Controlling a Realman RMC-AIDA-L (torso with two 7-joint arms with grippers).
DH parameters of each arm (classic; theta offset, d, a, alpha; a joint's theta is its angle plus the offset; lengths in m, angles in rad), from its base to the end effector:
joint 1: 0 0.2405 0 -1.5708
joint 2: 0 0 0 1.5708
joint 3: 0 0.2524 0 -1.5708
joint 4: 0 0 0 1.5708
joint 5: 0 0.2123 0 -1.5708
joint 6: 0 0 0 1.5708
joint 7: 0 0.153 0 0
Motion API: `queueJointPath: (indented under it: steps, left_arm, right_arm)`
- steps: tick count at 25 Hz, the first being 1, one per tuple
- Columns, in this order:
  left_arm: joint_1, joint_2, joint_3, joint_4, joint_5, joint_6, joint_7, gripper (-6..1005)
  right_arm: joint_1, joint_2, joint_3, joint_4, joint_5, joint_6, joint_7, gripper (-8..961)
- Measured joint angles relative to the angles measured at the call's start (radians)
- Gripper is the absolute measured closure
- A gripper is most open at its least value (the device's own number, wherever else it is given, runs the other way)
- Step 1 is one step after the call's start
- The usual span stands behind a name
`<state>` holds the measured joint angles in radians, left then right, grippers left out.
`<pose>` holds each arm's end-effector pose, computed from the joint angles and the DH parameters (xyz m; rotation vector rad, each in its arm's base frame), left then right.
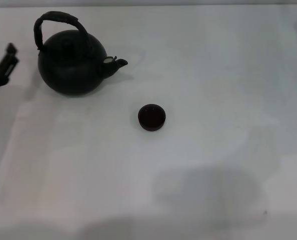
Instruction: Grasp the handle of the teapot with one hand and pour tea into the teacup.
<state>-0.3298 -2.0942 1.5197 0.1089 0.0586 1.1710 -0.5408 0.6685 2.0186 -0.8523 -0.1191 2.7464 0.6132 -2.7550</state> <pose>-0.3610 0.3028 -0.0127 -1.5882 -0.8265 -0.8171 0.3569 0.4262 0.0390 -1.4389 0.9029 0.4901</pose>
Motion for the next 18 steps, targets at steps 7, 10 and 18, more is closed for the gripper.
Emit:
queueJointPath:
  steps: [7, 10, 18]
  left_arm:
    - [0.001, 0.005, -0.001, -0.008, -0.121, -0.041, 0.006, 204]
    - [-0.035, 0.011, -0.001, -0.009, -0.168, -0.141, 0.014, 205]
    - [-0.066, 0.013, -0.001, 0.0, -0.18, -0.193, 0.086, 209]
  right_arm:
    - [-0.015, 0.003, -0.002, 0.001, -0.001, 0.003, 0.0, 125]
    - [-0.021, 0.004, 0.001, 0.001, -0.001, 0.003, 0.0, 125]
    - [-0.026, 0.005, -0.002, 0.003, -0.001, 0.005, 0.0, 125]
